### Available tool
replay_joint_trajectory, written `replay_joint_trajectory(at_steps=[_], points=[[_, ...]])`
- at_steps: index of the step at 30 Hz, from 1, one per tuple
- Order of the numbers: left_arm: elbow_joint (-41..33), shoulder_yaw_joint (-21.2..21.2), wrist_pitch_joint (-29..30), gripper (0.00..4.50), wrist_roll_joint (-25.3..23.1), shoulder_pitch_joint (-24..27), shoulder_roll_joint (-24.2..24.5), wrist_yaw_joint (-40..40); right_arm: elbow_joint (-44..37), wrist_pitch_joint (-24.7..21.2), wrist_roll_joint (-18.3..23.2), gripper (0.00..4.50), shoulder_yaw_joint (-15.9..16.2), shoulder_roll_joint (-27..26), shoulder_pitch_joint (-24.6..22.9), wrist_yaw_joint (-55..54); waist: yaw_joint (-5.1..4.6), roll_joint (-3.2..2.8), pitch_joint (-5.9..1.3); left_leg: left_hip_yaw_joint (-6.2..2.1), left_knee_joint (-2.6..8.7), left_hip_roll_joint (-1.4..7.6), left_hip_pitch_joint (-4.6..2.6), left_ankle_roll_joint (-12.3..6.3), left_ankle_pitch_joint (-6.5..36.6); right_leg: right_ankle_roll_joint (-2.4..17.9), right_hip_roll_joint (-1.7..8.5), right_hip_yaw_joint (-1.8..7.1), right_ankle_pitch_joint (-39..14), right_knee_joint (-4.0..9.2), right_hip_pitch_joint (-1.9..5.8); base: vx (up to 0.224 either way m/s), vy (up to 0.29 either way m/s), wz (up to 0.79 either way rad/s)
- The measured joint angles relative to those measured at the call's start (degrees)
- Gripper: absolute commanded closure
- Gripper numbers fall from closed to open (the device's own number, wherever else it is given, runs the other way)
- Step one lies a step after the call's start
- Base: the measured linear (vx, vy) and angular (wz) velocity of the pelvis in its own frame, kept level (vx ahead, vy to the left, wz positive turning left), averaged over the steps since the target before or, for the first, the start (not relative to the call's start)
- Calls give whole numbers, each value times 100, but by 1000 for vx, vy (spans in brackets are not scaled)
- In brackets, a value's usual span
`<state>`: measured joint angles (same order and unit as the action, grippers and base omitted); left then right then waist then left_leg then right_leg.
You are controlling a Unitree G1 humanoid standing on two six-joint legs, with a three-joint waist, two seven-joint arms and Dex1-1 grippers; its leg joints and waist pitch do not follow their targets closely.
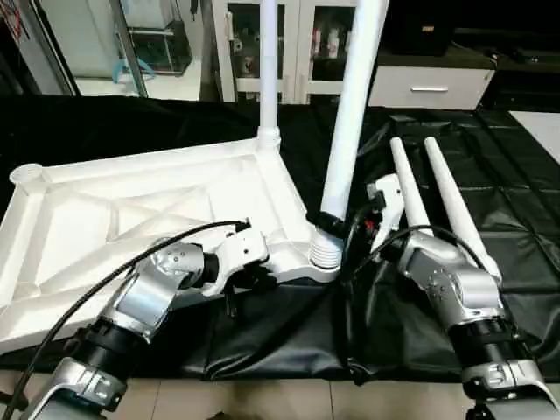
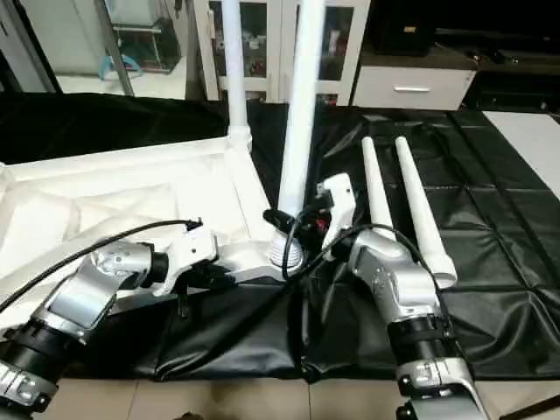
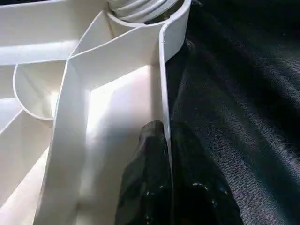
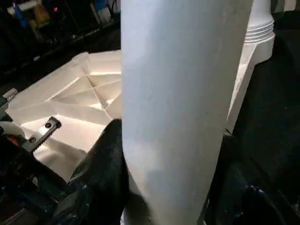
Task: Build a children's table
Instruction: Insert table leg to table base
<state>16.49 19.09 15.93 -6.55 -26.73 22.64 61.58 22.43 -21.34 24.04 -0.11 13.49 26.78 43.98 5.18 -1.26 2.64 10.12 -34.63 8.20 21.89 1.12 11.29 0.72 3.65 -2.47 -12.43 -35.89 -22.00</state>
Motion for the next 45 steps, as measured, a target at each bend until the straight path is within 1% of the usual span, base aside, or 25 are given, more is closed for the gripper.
replay_joint_trajectory(at_steps=[5,7,11,14,15,18,19,21,23,24,28,32,34,36,40,42,45], points=[[67,5,-11,450,8,-23,-61,-15,-240,289,159,266,-220,-153,-464,28,33,-17,-14,0,2,0,-5,0,1,0,1,-1,0,5,5,0,0,0],[82,4,-12,450,10,-23,-66,-20,-322,490,234,266,-278,-238,-653,21,46,-26,-20,0,2,0,-5,0,1,0,1,-1,0,5,5,0,0,0],[96,11,-13,450,9,-23,-83,-47,-328,939,227,266,-331,-376,-874,3,56,-31,-24,0,2,0,-8,0,1,-1,1,0,0,6,7,0,0,0],[115,12,-25,450,9,-23,-96,-57,-367,1224,147,266,-301,-385,-1008,-5,60,-39,-30,0,4,-1,-8,0,1,-1,2,0,0,10,9,0,0,0],[121,12,-32,450,9,-23,-98,-57,-397,1331,54,266,-270,-377,-1066,-24,62,-42,-33,0,6,-1,-8,0,1,-1,2,0,0,12,9,0,0,0],[129,14,-35,450,9,-21,-97,-57,-561,1532,-215,266,-50,-287,-1135,-90,63,-42,-38,0,8,-1,-11,1,1,-1,1,-1,-1,12,10,0,0,0],[130,19,-35,450,8,-20,-95,-58,-575,1546,-269,266,6,-250,-1128,-108,64,-39,-40,0,8,-1,-13,1,1,-1,1,-1,-1,12,11,0,0,0],[133,34,-37,450,9,-18,-85,-65,-624,1591,-478,266,229,-71,-1098,-95,61,-36,-45,0,11,-1,-20,1,1,-1,1,0,-1,18,19,0,0,0],[140,42,-36,450,6,-15,-75,-68,-662,1674,-649,266,347,-12,-1071,-86,56,-22,-53,0,15,-1,-34,1,2,-3,0,0,-2,20,29,0,0,0],[150,43,-36,450,7,-11,-66,-72,-656,1665,-718,266,443,66,-1004,-73,43,-19,-53,0,16,-1,-46,2,2,-3,0,1,-2,22,40,0,0,0],[193,44,-37,450,7,-5,-60,-87,-557,1546,-951,266,626,166,-805,36,5,-5,-51,0,31,-1,-90,3,3,-18,-2,0,-11,51,90,0,0,0],[185,47,-18,450,5,11,-46,-87,-510,1293,-997,266,715,278,-630,184,-17,15,-65,0,46,-3,-101,2,3,-15,-3,3,-9,79,107,0,0,0],[182,47,-3,450,5,28,-34,-101,-451,1129,-997,266,753,324,-524,278,-22,36,-77,0,48,-2,-105,3,3,-11,-3,3,-7,78,107,0,0,0],[182,48,8,450,-1,51,-14,-124,-352,1074,-997,266,792,314,-457,285,-23,67,-99,0,56,-2,-120,3,2,-24,-3,2,-14,78,111,0,0,0],[180,56,13,450,-30,105,-10,-189,-202,1093,-997,266,784,233,-443,247,-39,97,-117,2,74,-4,-177,7,5,-59,-3,8,-35,92,121,0,0,0],[179,56,13,450,-45,106,-11,-196,-173,1221,-999,266,753,172,-500,182,-43,113,-123,2,84,-4,-180,8,5,-66,-3,8,-41,98,119,0,0,0],[180,56,11,450,-50,113,-13,-235,-171,1445,-997,266,679,43,-651,12,-45,112,-126,3,88,-6,-183,8,5,-68,-3,11,-41,101,117,0,0,0]])
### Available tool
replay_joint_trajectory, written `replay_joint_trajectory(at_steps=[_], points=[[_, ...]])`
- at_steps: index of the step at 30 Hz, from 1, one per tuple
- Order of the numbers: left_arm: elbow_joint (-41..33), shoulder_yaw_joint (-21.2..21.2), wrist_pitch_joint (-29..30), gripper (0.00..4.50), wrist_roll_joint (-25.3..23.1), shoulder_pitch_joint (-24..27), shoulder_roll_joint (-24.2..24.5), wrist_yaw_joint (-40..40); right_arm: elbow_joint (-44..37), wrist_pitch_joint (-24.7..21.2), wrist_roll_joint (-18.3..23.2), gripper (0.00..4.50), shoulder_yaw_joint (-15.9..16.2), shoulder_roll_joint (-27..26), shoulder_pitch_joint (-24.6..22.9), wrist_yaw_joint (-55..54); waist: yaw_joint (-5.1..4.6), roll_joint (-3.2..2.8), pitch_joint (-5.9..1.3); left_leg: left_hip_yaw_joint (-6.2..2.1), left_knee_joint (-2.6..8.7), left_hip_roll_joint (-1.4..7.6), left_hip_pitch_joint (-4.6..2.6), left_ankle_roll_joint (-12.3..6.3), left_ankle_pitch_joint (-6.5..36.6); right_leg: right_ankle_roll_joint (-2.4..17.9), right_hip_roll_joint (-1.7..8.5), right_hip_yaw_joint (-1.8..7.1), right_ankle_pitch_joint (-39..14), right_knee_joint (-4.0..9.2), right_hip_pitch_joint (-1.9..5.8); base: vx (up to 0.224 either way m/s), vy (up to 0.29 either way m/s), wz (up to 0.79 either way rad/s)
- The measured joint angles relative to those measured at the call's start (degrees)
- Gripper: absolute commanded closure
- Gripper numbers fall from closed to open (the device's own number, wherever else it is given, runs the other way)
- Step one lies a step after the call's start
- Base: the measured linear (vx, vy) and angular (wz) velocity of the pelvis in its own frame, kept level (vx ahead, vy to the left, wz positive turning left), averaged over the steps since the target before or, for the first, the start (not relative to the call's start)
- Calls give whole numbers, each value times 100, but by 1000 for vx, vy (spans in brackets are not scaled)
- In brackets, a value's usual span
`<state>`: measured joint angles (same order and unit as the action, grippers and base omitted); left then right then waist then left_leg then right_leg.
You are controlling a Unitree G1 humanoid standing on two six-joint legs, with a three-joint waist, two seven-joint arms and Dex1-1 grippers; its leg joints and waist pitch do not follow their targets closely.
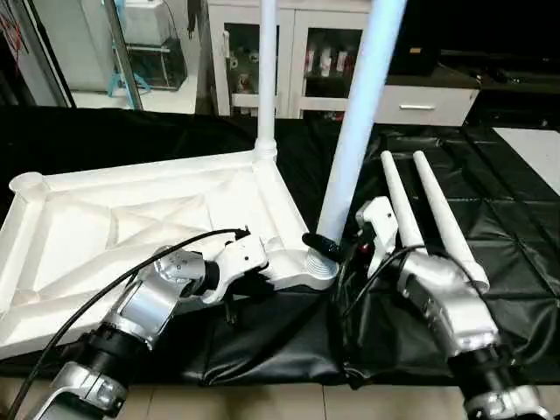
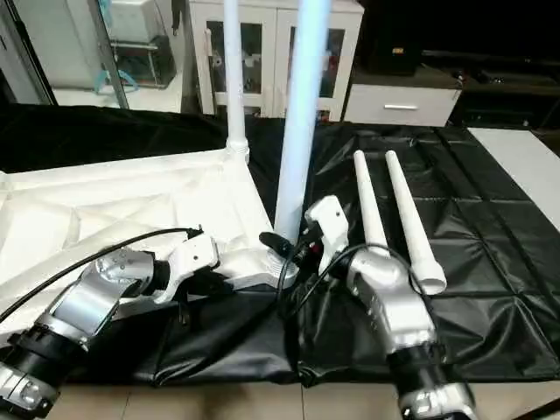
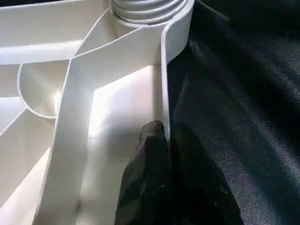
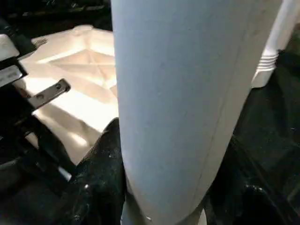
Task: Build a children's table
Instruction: Insert table leg to table base
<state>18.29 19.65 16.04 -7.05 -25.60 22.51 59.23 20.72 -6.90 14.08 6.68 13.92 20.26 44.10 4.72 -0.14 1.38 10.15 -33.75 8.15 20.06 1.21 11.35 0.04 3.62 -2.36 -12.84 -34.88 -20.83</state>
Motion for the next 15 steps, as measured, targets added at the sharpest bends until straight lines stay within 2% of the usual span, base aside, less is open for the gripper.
replay_joint_trajectory(at_steps=[8,15], points=[[34,-8,-23,450,-6,-1,-7,-102,70,254,-10,266,-55,-204,-75,-416,-27,-11,6,0,36,-4,0,0,0,-2,0,-2,-1,54,-5,0,0,0],[140,-70,64,450,-12,-59,-74,-388,560,593,-105,266,-56,-504,226,-1021,-165,-33,20,0,79,-16,5,-1,0,-2,0,-2,-1,165,-9,0,0,0]])
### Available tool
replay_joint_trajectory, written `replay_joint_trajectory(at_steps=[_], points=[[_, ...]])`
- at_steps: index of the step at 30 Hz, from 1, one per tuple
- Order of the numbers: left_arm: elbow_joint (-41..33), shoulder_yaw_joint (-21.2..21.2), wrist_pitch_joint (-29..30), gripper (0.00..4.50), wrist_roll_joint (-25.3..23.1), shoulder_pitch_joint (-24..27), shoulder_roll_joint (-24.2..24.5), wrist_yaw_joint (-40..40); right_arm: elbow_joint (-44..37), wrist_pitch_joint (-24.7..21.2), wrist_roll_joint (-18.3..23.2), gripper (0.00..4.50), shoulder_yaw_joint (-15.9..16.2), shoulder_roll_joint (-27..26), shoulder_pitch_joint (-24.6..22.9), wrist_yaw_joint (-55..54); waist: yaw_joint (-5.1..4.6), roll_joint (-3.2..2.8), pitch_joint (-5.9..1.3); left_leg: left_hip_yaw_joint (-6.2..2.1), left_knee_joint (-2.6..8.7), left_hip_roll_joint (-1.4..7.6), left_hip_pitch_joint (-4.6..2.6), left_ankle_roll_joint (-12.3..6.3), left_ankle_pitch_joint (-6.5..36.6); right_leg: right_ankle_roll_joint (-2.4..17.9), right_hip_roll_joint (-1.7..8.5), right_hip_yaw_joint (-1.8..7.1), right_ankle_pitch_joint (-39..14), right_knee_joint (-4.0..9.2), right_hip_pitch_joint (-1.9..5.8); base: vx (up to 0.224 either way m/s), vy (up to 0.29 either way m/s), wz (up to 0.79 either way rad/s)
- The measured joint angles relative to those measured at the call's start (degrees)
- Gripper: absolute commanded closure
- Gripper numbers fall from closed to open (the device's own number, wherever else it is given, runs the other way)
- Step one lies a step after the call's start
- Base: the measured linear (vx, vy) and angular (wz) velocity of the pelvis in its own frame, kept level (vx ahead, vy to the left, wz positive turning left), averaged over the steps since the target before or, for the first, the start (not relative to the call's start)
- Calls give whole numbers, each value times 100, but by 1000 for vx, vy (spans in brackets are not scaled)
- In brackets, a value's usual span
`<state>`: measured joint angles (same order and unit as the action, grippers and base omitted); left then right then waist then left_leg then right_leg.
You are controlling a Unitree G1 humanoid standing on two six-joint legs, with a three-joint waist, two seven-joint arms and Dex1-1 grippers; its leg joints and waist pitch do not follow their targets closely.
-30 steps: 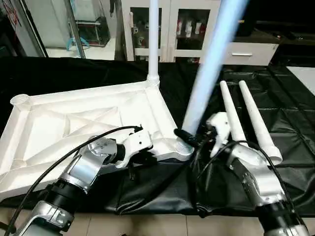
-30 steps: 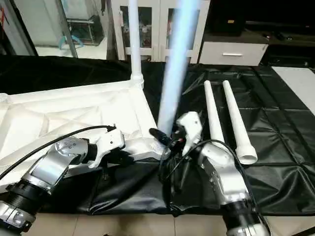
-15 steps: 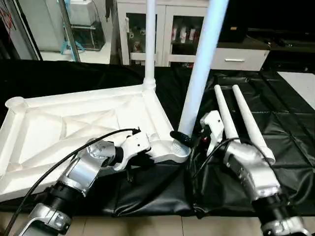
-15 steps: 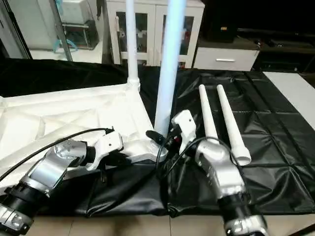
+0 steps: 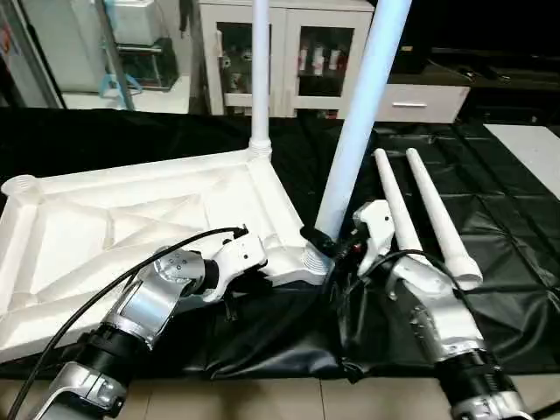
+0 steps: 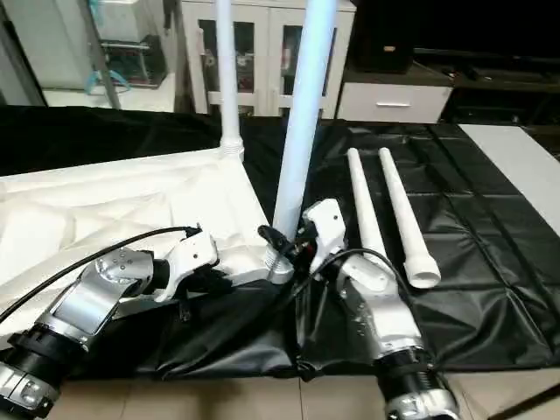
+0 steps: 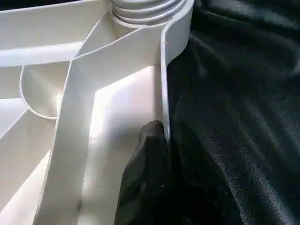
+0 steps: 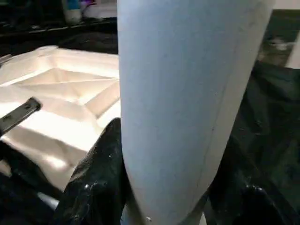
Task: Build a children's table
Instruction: Insert table leg to table base
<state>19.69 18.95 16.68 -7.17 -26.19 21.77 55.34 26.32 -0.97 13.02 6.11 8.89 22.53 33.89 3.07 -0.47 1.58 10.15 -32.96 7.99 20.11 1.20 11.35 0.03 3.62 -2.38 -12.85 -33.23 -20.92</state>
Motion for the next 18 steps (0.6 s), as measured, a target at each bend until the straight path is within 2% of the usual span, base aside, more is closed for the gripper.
replay_joint_trajectory(at_steps=[5,7,12,15,18], points=[[197,-83,481,450,-47,-241,-388,-555,704,169,-192,266,-15,-220,559,-864,-104,-13,44,0,2,-24,4,0,0,1,25,-2,-1,24,-16,0,0,0],[336,-152,771,450,-54,-394,-683,-908,1110,198,-249,266,-121,-337,882,-1283,-129,-18,74,3,2,-39,5,-1,0,1,54,-16,-1,24,-26,0,0,0],[960,-272,1354,450,-164,-965,-1613,-1955,2169,354,-354,266,-445,-512,1656,-2411,-118,26,109,30,2,-48,46,-1,0,1,79,-19,0,27,-69,0,0,0],[1382,-362,1418,450,-153,-1251,-2000,-2394,2491,431,-393,266,-591,-548,1876,-2850,-91,40,115,45,0,-48,67,-2,0,3,87,-12,1,27,-84,0,0,0],[1740,-516,1422,450,-145,-1471,-2376,-2812,2849,549,-405,266,-744,-572,2122,-3252,-72,46,112,121,0,-48,86,-7,-3,55,121,1,59,21,-87,0,0,0]])
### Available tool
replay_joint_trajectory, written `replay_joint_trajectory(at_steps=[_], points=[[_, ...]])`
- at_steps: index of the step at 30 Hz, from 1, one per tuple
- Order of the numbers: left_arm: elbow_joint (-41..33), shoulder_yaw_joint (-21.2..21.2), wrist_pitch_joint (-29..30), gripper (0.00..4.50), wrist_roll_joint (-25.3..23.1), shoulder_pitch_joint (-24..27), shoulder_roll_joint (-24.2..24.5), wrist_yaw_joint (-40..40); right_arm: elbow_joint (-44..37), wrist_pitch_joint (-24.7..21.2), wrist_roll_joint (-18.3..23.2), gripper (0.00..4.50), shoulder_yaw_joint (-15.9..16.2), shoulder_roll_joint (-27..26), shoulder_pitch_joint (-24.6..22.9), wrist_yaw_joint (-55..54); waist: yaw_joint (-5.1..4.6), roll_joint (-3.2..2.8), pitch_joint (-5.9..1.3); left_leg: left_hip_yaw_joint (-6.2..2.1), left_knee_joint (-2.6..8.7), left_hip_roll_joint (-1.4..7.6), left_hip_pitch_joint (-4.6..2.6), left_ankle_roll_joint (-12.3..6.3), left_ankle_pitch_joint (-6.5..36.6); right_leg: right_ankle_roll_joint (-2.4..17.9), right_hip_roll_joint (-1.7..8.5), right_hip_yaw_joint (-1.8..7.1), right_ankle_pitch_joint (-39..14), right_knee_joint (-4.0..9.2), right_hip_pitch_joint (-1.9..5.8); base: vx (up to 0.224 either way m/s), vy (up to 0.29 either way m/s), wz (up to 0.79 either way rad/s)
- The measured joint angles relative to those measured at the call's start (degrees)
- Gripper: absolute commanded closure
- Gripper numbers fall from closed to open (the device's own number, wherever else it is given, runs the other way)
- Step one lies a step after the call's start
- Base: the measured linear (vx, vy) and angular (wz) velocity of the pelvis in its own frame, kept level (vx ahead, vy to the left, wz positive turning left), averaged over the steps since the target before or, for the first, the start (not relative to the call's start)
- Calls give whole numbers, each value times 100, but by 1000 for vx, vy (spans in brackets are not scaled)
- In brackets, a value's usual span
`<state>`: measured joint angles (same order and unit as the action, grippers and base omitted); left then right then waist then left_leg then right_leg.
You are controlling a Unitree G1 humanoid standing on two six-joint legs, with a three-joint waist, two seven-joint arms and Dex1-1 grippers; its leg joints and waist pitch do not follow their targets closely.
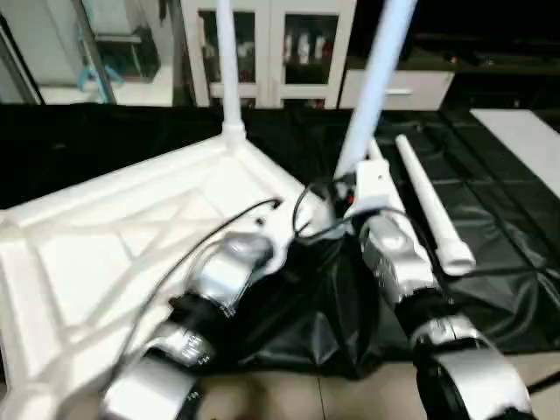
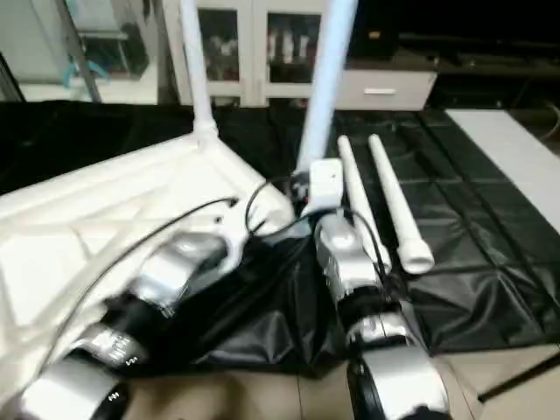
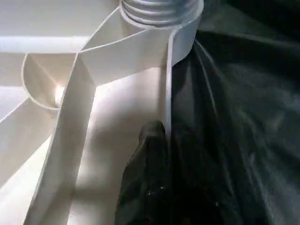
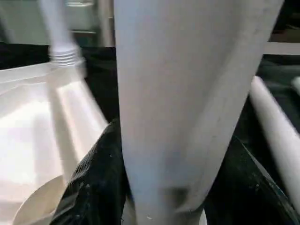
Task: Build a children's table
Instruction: Insert table leg to table base
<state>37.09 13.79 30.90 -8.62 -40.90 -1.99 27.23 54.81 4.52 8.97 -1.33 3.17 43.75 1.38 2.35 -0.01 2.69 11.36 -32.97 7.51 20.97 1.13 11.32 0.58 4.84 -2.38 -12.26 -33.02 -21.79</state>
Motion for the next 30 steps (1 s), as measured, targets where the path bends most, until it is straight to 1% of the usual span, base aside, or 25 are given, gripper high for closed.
replay_joint_trajectory(at_steps=[1,2,3,6,14,15,16,17,18,20,21,22,23,24,26,27,29,30], points=[[0,-39,12,450,3,-6,-53,-56,69,41,-15,266,-33,-10,48,-49,5,6,-4,28,-3,-1,7,-8,-4,12,25,-9,63,-1,9,0,0,0],[0,-59,21,450,14,-18,-80,-82,108,75,-17,266,-48,-13,75,-85,10,6,-5,39,-4,-1,10,-48,-24,23,37,-20,101,-1,5,0,0,0],[-1,-60,26,450,36,-22,-92,-106,129,94,-17,266,-56,-16,87,-108,18,7,-9,42,-4,-1,8,-94,-44,26,38,-24,121,-1,4,0,0,0],[-1,-60,31,450,48,-23,-76,-107,231,140,-18,266,-66,-31,136,-114,18,29,-27,43,1,-1,7,-103,-36,21,38,-26,118,0,-3,0,0,0],[98,-111,20,450,115,-81,-2,-104,574,359,-58,266,-208,-82,290,-14,-7,30,-27,43,6,-1,8,-101,-35,-22,38,-27,92,4,-19,0,0,0],[98,-111,19,450,116,-80,13,-100,593,391,-53,231,-238,-81,289,54,-14,30,-27,43,6,-1,8,-101,-35,-25,38,-27,90,5,-20,0,0,0],[96,-111,16,450,120,-81,25,-89,611,432,-41,210,-273,-79,288,131,-20,30,-26,43,6,-1,9,-101,-35,-26,38,-27,90,6,-19,0,0,0],[93,-111,15,450,127,-81,36,-70,614,470,-15,210,-282,-75,287,191,-21,30,-26,43,6,-1,11,-101,-35,-26,38,-27,90,6,-19,0,0,0],[86,-111,15,450,145,-81,55,-48,618,488,13,191,-292,-70,281,295,-23,28,-25,43,6,-1,12,-101,-35,-26,38,-27,90,6,-19,0,0,0],[75,-111,11,450,159,-91,77,-46,699,465,34,187,-315,-93,179,421,-22,27,-21,43,11,0,21,-101,-35,-26,38,-28,90,6,-25,0,0,0],[53,-111,-1,450,173,-94,104,-15,706,497,41,169,-321,-96,73,502,-19,14,-11,43,11,-1,33,-101,-36,-25,38,-27,91,5,-36,0,0,0],[34,-111,-7,450,191,-95,128,1,689,515,49,156,-325,-82,63,574,-16,-1,-3,43,11,0,42,-101,-36,-22,38,-27,92,4,-42,0,0,0],[30,-110,-19,450,200,-99,147,8,657,513,52,156,-327,-70,61,669,-14,-5,-2,43,11,0,46,-102,-36,-21,38,-28,94,3,-46,0,0,0],[25,-112,-36,450,207,-101,188,17,616,513,54,144,-324,-65,46,810,-16,-4,2,43,11,0,47,-102,-37,-20,38,-28,106,-1,-50,0,0,0],[4,-113,-83,450,216,-103,269,69,429,527,54,137,-298,-55,-61,1042,-19,-13,9,43,12,2,57,-102,-37,-21,38,-31,127,-2,-64,0,0,0],[-32,-112,-95,450,217,-103,317,106,322,534,63,113,-270,-29,-131,1186,-19,-13,9,43,12,3,79,-102,-38,-21,38,-32,143,-6,-87,0,0,0],[-98,-111,-123,450,219,-102,398,182,101,535,66,102,-257,8,-233,1363,-11,-13,9,43,12,6,118,-102,-41,-8,39,-34,208,-5,-127,0,0,0],[-133,-107,-136,450,219,-94,453,240,-112,526,72,94,-231,35,-339,1487,-1,-15,10,44,12,12,122,-104,-42,-8,38,-43,220,-9,-132,0,0,0]])
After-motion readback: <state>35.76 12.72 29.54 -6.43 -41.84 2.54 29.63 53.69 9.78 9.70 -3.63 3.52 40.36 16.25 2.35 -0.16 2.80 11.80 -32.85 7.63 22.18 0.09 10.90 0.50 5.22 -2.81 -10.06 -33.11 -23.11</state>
